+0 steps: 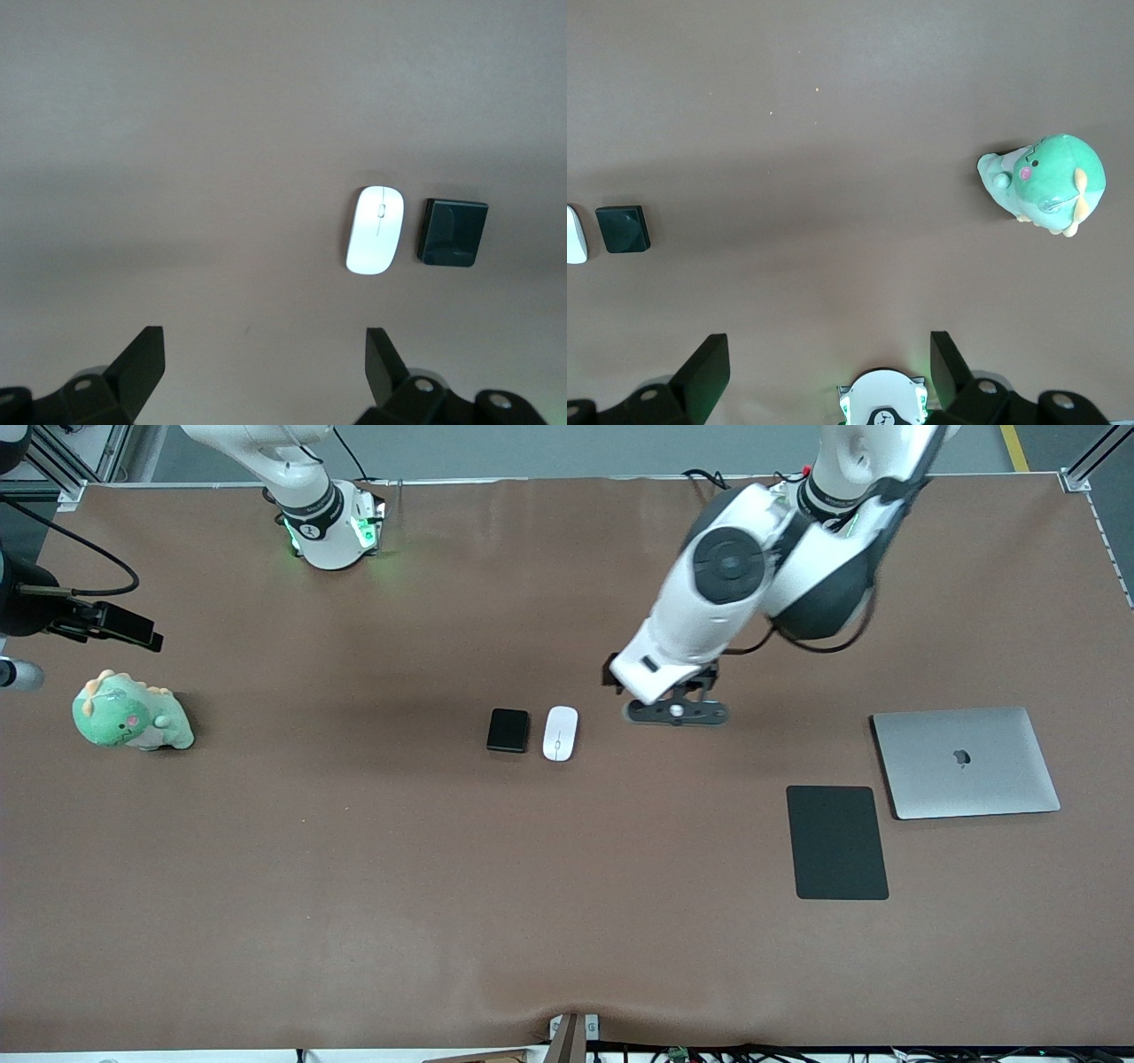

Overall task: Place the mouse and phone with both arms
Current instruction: 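Reach the left gripper over to the white mouse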

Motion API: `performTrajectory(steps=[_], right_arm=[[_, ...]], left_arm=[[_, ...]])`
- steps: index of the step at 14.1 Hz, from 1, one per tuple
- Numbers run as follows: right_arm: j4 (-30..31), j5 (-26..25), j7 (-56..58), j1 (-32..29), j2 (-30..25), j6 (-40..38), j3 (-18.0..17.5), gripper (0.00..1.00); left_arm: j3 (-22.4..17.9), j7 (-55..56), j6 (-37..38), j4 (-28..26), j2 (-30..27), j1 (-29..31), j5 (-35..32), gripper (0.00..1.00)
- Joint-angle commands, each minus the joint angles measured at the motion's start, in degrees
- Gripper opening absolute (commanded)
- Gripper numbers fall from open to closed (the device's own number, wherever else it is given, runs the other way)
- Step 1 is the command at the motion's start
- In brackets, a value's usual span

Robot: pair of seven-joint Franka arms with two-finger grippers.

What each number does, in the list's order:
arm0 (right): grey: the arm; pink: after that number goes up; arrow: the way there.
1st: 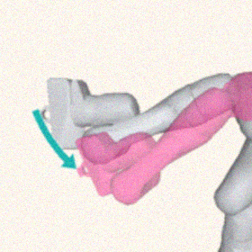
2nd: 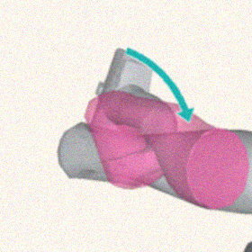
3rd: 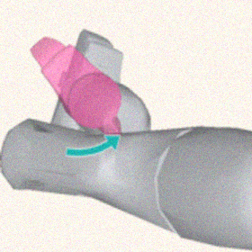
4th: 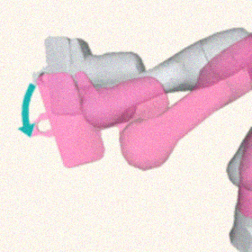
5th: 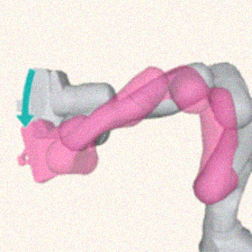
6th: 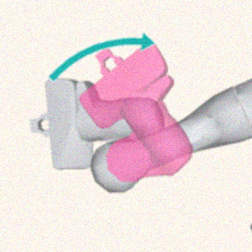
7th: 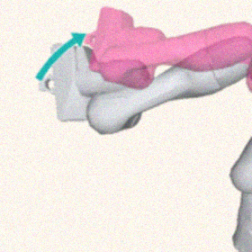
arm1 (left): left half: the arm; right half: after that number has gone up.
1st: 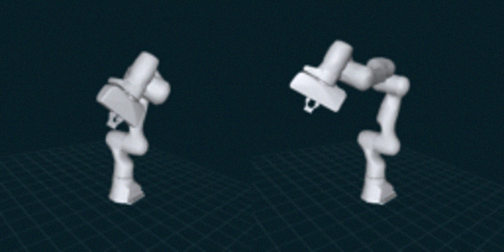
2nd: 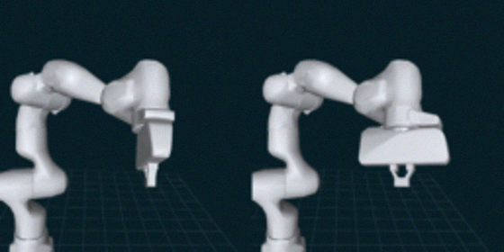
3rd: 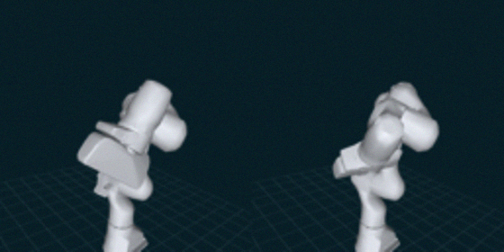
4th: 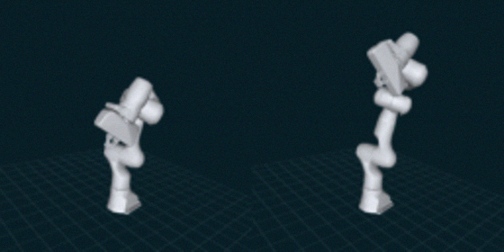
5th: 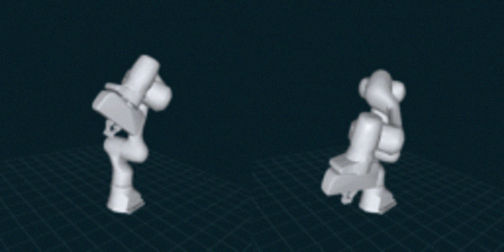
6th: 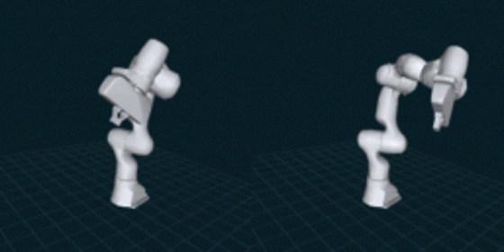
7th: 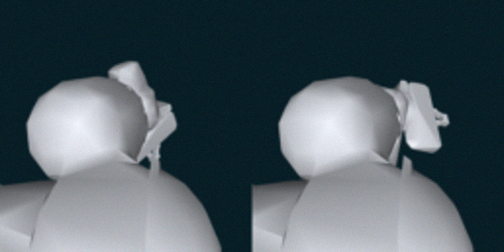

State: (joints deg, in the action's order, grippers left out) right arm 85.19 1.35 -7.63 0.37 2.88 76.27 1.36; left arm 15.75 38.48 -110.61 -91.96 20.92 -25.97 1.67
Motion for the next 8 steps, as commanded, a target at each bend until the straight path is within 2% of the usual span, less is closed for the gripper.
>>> performTrajectory(steps=[1,2,5,8], right_arm=[[-0.02,0.76,0.16,-0.02,0.37,-0.51,-0.04,1.0],[-0.02,0.84,0.16,-0.02,0.46,-0.51,-0.04,1.0],[-0.11,0.84,-0.02,-0.2,0.81,-0.59,-0.04,1.0],[-0.11,1.02,-0.02,-0.11,1.78,-0.51,-0.04,1.0]], left_arm=[[-0.2,5.71,-5.03,1.34,5.6,-4.33,-4.29,1.0],[-0.37,6.86,-6.97,1.43,7.98,-5.48,-5.09,1.0],[-0.64,11.86,-11.12,7.21,16.85,-8.82,-9.64,1.0],[-0.81,14.25,-13.3,9.43,21.78,-11.29,-14.22,1.0]])
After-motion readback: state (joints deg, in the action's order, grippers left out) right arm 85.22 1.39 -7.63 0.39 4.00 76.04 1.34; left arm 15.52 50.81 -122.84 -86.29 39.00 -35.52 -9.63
